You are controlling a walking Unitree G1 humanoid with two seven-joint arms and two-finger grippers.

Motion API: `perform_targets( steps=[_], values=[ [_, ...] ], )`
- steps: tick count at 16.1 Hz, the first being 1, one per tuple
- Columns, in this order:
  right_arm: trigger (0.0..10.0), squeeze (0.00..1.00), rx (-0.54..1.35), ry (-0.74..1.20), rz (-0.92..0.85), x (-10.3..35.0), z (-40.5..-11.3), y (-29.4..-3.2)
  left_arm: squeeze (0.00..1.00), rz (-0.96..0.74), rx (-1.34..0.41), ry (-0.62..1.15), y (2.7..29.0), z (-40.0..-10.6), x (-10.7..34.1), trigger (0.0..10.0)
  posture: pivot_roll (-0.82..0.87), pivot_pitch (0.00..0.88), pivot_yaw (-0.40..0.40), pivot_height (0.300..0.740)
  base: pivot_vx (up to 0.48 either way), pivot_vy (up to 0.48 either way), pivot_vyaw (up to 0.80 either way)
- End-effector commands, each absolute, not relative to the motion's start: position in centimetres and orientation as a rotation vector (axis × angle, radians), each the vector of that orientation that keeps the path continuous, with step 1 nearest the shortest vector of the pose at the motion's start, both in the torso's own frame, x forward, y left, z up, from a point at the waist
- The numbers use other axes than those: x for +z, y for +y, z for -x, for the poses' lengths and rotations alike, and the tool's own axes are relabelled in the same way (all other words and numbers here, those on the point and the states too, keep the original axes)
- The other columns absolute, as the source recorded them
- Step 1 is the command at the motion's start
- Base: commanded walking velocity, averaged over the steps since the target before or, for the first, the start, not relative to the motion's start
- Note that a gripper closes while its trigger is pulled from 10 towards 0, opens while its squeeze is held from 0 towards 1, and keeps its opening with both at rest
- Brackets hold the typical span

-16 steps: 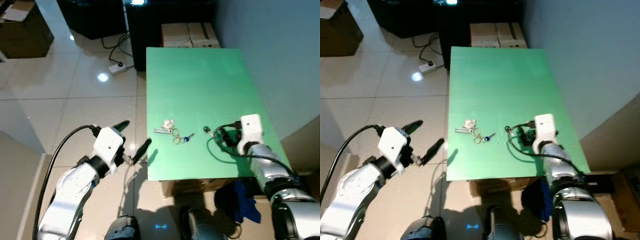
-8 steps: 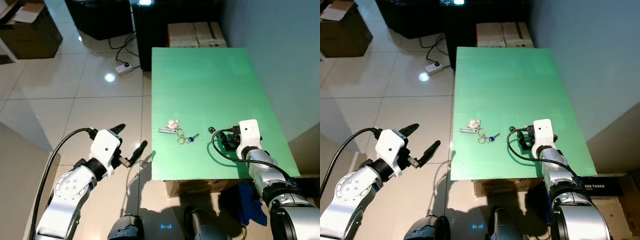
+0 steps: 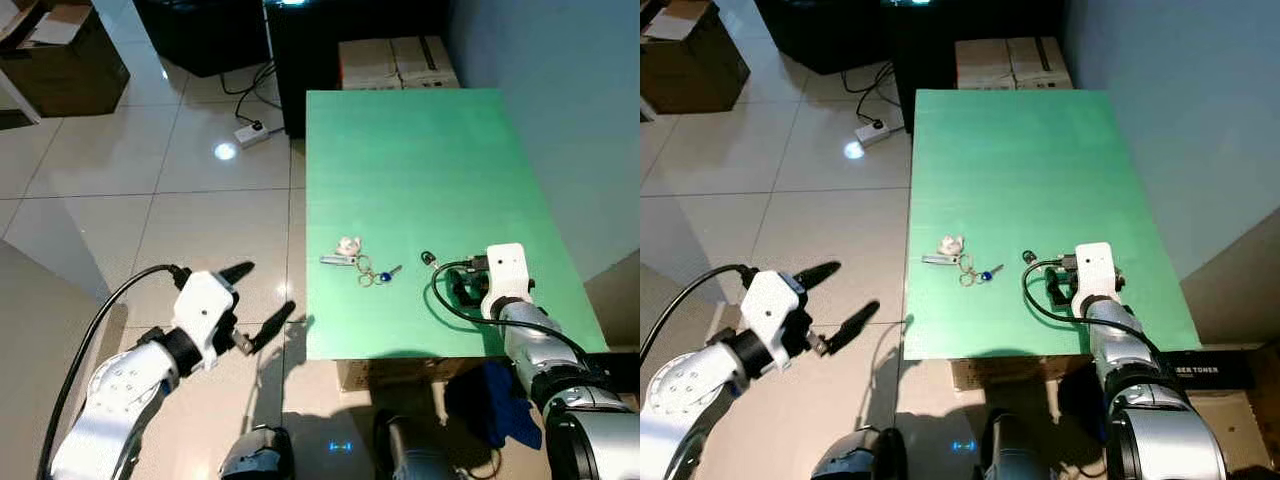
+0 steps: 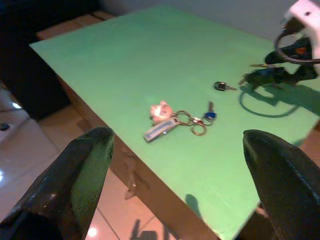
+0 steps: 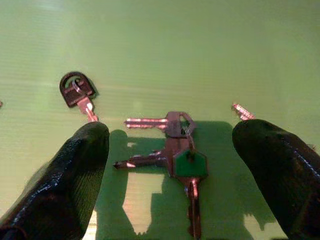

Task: Hang keys on a hook

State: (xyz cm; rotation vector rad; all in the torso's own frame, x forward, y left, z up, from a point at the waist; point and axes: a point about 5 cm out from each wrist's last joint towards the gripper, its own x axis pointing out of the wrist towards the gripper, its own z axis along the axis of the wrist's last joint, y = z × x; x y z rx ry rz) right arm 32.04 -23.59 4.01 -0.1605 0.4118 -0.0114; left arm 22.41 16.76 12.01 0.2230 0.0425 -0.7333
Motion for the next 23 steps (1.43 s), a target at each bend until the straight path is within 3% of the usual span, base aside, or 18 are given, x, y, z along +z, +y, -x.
perform_targets(
  steps=[1,2,3,13,15,17,23],
  values=[
    [10.0,0.56,-0.034,0.456,0.144,3.2,-31.3,-24.0,0.0,-0.224,-0.768,0.046,16.6,-22.0,12.3,10.0,0.07,0.24,0.084,0.74,0.0,0.0,0.0],
    [10.0,0.41,-0.031,0.464,0.139,3.0,-31.1,-24.0,0.0,-0.232,-0.775,0.046,16.6,-21.9,12.3,10.0,0.07,0.24,0.09,0.74,0.0,0.0,0.0],
    [10.0,0.0,-0.023,0.469,0.119,2.7,-30.9,-23.9,0.0,-0.234,-0.778,0.046,16.7,-21.8,12.4,10.0,0.08,0.239,0.098,0.74,0.0,0.0,0.0],
    [10.0,0.0,-0.107,0.393,0.065,2.9,-30.3,-25.2,0.0,-0.249,-0.824,0.067,17.0,-21.5,12.9,10.0,0.11,0.245,0.131,0.74,0.0,0.0,0.0],
    [10.0,0.0,-0.096,0.395,0.108,3.0,-30.4,-25.4,0.0,-0.25,-0.823,0.066,17.1,-21.4,13.0,10.0,0.11,0.246,0.128,0.74,0.0,0.0,0.0],
    [10.0,0.0,-0.071,0.415,0.26,3.1,-30.5,-25.4,0.0,-0.246,-0.817,0.066,16.9,-21.5,12.8,10.0,0.11,0.241,0.117,0.74,0.0,0.0,0.0],
    [10.0,0.0,-0.082,0.373,0.282,4.1,-31.2,-25.6,0.0,-0.247,-0.805,0.07,17.1,-21.3,12.8,10.0,0.12,0.24,0.106,0.74,0.0,0.0,0.0]
  ],
)
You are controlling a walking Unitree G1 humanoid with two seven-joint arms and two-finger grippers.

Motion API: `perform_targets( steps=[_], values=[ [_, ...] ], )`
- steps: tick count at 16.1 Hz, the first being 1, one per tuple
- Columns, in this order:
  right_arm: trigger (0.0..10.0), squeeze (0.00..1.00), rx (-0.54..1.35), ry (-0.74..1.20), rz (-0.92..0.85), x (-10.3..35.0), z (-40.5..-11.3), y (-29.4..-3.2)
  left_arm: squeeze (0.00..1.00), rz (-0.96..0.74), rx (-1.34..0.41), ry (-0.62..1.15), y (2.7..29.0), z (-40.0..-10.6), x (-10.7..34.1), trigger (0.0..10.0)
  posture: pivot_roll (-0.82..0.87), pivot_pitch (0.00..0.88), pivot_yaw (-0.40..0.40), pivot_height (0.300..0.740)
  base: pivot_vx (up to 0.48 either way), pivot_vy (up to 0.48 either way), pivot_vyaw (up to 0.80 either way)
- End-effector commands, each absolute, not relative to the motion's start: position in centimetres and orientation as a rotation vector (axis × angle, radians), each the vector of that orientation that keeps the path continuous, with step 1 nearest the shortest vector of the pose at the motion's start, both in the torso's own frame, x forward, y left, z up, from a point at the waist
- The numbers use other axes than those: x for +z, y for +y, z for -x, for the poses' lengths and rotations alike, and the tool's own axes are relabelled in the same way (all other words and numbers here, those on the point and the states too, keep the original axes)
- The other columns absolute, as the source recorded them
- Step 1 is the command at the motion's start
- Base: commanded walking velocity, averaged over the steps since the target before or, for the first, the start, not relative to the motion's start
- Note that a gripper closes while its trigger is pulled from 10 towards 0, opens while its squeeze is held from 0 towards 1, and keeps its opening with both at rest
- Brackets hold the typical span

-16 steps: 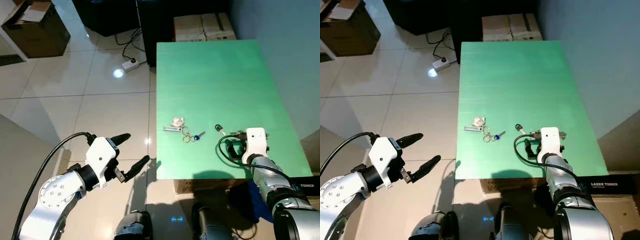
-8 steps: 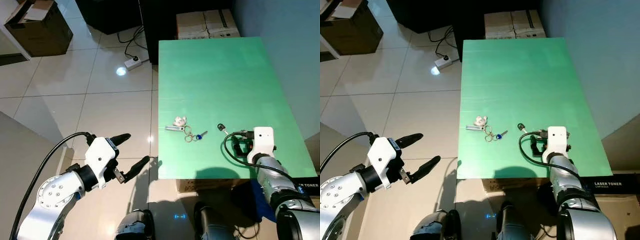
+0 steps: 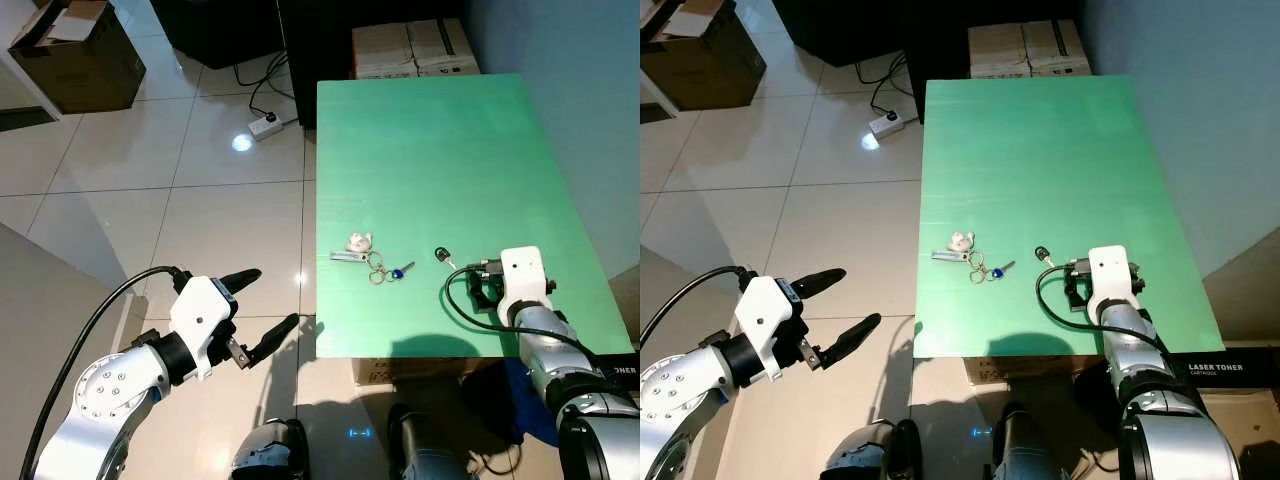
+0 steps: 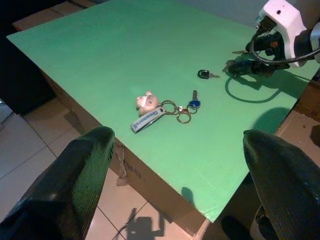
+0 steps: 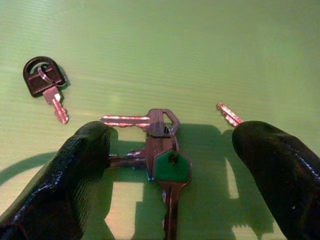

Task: Hang keys on a hook

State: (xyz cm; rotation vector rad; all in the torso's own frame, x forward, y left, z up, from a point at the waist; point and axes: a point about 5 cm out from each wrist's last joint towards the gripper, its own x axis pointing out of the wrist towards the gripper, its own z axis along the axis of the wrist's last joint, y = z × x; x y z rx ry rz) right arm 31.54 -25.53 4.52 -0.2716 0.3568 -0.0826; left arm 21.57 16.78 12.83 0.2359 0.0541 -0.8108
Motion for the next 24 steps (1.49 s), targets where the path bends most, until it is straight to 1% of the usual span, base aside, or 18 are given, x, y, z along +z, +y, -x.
perform_targets(
  steps=[1,2,3,4,5,6,7,8,9,10,11,12,24],
  values=[
    [10.0,0.0,-0.083,0.368,0.279,4.18,-31.27,-25.59,0.0,-0.249,-0.803,0.07,17.16,-21.21,12.79,10.0,0.12,0.24,0.105,0.74,0.0,0.0,0.0],
    [10.0,0.0,-0.081,0.367,0.264,4.2,-31.3,-25.56,0.0,-0.251,-0.801,0.073,17.23,-21.13,12.78,10.0,0.13,0.239,0.105,0.74,0.0,0.0,0.0],
    [8.3,0.0,-0.075,0.375,0.258,4.11,-31.28,-25.51,0.0,-0.253,-0.801,0.074,17.27,-21.07,12.77,10.0,0.13,0.238,0.106,0.74,0.0,0.0,0.0],
    [7.5,0.0,-0.067,0.381,0.252,4.02,-31.25,-25.44,0.0,-0.254,-0.801,0.075,17.29,-21.04,12.78,10.0,0.13,0.238,0.106,0.74,0.0,0.0,0.0],
    [5.4,0.0,-0.057,0.386,0.249,3.93,-31.24,-25.31,0.0,-0.256,-0.801,0.076,17.32,-21.01,12.79,10.0,0.14,0.24,0.107,0.74,0.0,0.0,0.0],
    [4.5,0.0,-0.05,0.389,0.245,3.89,-31.24,-25.22,0.0,-0.258,-0.801,0.077,17.36,-20.97,12.81,10.0,0.14,0.241,0.108,0.74,0.0,0.0,0.0],
    [4.0,0.0,-0.049,0.39,0.239,3.88,-31.25,-25.19,0.0,-0.26,-0.802,0.078,17.38,-20.93,12.82,10.0,0.14,0.243,0.109,0.74,0.0,0.0,0.0],
    [4.0,0.0,-0.049,0.391,0.235,3.87,-31.26,-25.18,0.0,-0.261,-0.802,0.079,17.38,-20.92,12.83,10.0,0.14,0.243,0.109,0.74,0.0,0.0,0.0],
    [2.5,0.0,-0.05,0.398,0.234,3.84,-31.27,-25.2,0.0,-0.263,-0.804,0.08,17.35,-20.85,12.81,10.0,0.14,0.243,0.107,0.74,0.0,0.0,0.0],
    [1.3,0.0,-0.049,0.402,0.235,3.82,-31.27,-25.19,0.0,-0.263,-0.805,0.08,17.33,-20.85,12.82,10.0,0.14,0.241,0.106,0.74,0.0,0.0,0.0],
    [0.5,0.0,-0.048,0.404,0.235,3.82,-31.27,-25.19,0.0,-0.264,-0.805,0.081,17.31,-20.84,12.81,10.0,0.14,0.242,0.105,0.74,0.0,0.0,0.0],
    [0.0,0.0,-0.047,0.407,0.235,3.8,-31.26,-25.22,0.0,-0.264,-0.806,0.081,17.27,-20.83,12.81,10.0,0.14,0.24,0.103,0.74,0.0,0.0,0.0],
    [0.0,0.0,-0.043,0.421,0.227,3.85,-31.42,-25.15,0.0,-0.266,-0.792,0.078,17.22,-20.8,12.62,10.0,0.13,0.23,0.085,0.74,0.0,0.0,0.0]
  ],
)
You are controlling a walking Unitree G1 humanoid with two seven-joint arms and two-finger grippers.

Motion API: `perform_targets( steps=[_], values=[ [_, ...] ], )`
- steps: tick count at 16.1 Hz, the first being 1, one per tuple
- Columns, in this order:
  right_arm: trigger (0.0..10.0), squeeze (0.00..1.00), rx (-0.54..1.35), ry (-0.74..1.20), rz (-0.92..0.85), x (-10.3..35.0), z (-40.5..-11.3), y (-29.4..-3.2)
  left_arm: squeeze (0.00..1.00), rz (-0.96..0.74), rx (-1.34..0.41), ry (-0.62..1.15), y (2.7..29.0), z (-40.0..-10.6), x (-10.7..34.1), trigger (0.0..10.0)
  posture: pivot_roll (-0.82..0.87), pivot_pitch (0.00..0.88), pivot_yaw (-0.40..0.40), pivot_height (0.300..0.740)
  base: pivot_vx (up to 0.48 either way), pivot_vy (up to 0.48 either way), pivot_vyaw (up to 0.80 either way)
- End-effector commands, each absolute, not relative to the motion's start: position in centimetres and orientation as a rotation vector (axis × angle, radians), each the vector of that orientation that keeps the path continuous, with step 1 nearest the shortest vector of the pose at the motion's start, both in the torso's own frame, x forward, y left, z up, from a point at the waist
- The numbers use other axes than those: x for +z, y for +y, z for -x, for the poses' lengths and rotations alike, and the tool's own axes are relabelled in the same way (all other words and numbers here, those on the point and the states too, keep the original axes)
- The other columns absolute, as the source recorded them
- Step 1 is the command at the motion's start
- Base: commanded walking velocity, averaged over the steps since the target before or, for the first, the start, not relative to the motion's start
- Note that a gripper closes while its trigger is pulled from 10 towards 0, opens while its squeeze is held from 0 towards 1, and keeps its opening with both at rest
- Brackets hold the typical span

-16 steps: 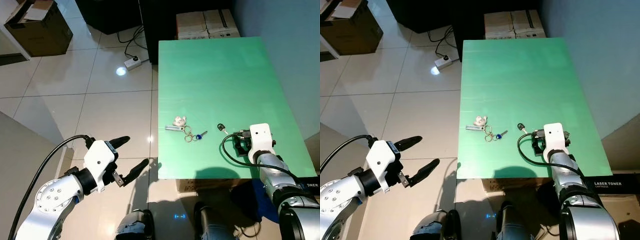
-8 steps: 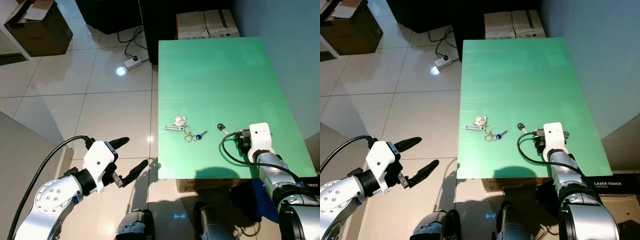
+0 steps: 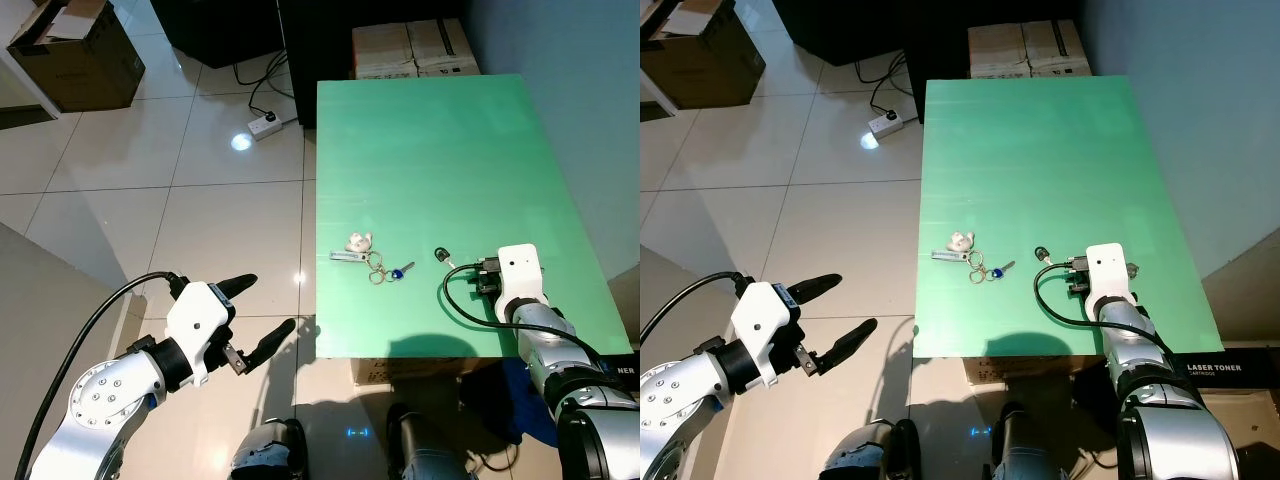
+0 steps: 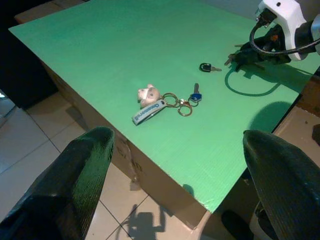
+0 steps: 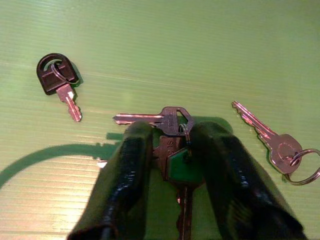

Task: Hang keys on a hook

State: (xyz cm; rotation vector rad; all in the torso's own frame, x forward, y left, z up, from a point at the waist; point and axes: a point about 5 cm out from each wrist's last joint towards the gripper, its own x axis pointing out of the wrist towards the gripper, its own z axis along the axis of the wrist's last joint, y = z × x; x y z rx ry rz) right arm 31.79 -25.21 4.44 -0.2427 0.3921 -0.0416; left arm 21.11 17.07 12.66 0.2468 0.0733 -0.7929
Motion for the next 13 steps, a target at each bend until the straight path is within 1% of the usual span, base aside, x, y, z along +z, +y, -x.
perform_targets(
  steps=[1,2,4,8,10,13],
  values=[
    [0.0,0.0,-0.044,0.422,0.226,3.8,-31.4,-25.2,0.0,-0.266,-0.792,0.078,17.2,-20.8,12.6,10.0,0.13,0.228,0.085,0.74,0.0,0.0,0.0],
    [0.0,0.0,-0.053,0.424,0.214,3.7,-31.3,-25.3,0.0,-0.264,-0.784,0.074,17.2,-21.1,12.7,10.0,0.13,0.24,0.08,0.74,0.0,0.0,0.0],
    [0.0,0.0,-0.053,0.425,0.212,3.6,-31.2,-25.3,0.0,-0.265,-0.782,0.07,17.0,-21.1,12.7,10.0,0.13,0.227,0.074,0.74,0.0,0.0,0.0],
    [0.0,0.0,-0.071,0.395,0.205,3.7,-31.2,-25.3,0.0,-0.263,-0.769,0.066,17.0,-21.2,12.7,10.0,0.12,0.229,0.065,0.74,0.0,0.0,0.0],
    [0.0,0.0,-0.083,0.356,0.208,3.8,-31.1,-24.9,0.0,-0.259,-0.759,0.061,16.8,-21.2,12.6,10.0,0.11,0.224,0.062,0.74,0.0,0.0,0.0],
    [0.0,0.0,-0.077,0.31,0.238,3.7,-31.2,-23.6,0.0,-0.259,-0.761,0.062,16.7,-21.1,12.5,10.0,0.11,0.223,0.067,0.74,0.0,0.0,0.0]
  ],
)
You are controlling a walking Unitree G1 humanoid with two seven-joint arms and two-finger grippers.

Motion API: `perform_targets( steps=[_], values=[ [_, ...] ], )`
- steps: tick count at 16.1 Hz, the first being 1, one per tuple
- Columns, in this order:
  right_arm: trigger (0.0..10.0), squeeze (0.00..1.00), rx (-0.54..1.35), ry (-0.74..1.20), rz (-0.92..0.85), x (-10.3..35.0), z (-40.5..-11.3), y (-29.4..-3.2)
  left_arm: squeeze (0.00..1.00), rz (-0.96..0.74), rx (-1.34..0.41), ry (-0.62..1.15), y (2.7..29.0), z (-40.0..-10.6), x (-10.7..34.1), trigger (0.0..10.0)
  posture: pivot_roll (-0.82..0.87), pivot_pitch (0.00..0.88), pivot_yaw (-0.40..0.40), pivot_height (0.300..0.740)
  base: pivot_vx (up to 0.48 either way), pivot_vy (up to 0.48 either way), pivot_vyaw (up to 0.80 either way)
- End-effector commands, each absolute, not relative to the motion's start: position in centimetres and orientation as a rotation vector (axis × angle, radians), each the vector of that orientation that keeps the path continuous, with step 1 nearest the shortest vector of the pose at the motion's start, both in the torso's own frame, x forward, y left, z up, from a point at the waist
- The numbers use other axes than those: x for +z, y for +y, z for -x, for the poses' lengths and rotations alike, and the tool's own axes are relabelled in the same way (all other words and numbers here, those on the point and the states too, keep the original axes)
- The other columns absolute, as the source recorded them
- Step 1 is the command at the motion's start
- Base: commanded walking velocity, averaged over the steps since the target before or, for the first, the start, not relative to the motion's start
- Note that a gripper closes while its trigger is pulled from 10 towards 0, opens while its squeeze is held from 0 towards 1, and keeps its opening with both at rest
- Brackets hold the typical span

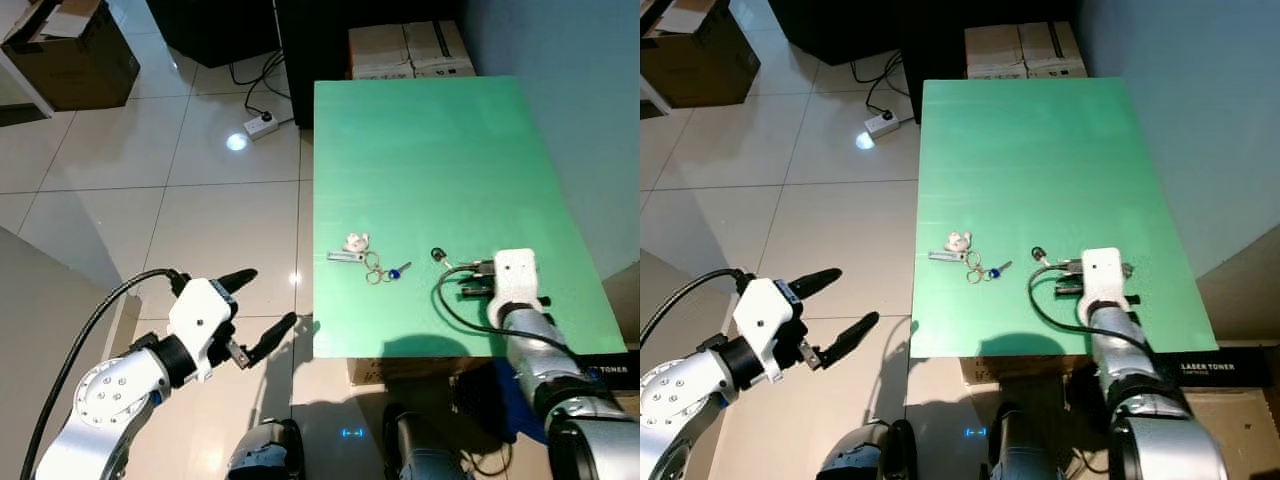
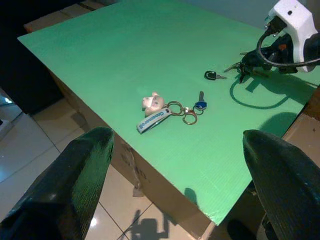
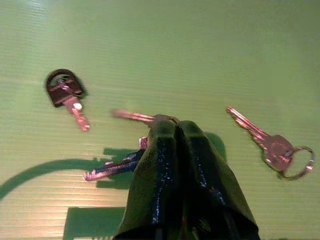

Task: Hang keys on a hook

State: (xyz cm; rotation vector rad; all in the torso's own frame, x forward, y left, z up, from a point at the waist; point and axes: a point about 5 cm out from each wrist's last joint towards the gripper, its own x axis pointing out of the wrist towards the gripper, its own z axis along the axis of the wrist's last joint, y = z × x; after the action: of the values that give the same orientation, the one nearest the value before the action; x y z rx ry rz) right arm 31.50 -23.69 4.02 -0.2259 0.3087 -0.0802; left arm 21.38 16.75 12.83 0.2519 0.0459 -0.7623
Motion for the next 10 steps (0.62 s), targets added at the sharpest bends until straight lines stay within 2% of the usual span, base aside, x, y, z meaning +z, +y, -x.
perform_targets(
  steps=[1,5,10],
  values=[
    [0.0,0.0,-0.086,0.298,0.23,3.8,-31.2,-23.4,0.0,-0.261,-0.76,0.061,16.7,-21.2,12.5,10.0,0.11,0.22,0.067,0.74,0.0,0.0,0.0],
    [0.0,0.0,-0.133,0.256,0.262,3.7,-31.0,-22.8,0.0,-0.257,-0.752,0.054,16.5,-21.3,12.3,10.0,0.09,0.206,0.06,0.74,0.0,0.0,0.0],
    [0.0,0.0,-0.165,0.23,0.257,4.0,-30.8,-23.4,0.0,-0.233,-0.706,0.03,15.6,-22.0,11.7,10.0,0.02,0.176,0.029,0.74,0.0,0.0,0.0]
  ],
)
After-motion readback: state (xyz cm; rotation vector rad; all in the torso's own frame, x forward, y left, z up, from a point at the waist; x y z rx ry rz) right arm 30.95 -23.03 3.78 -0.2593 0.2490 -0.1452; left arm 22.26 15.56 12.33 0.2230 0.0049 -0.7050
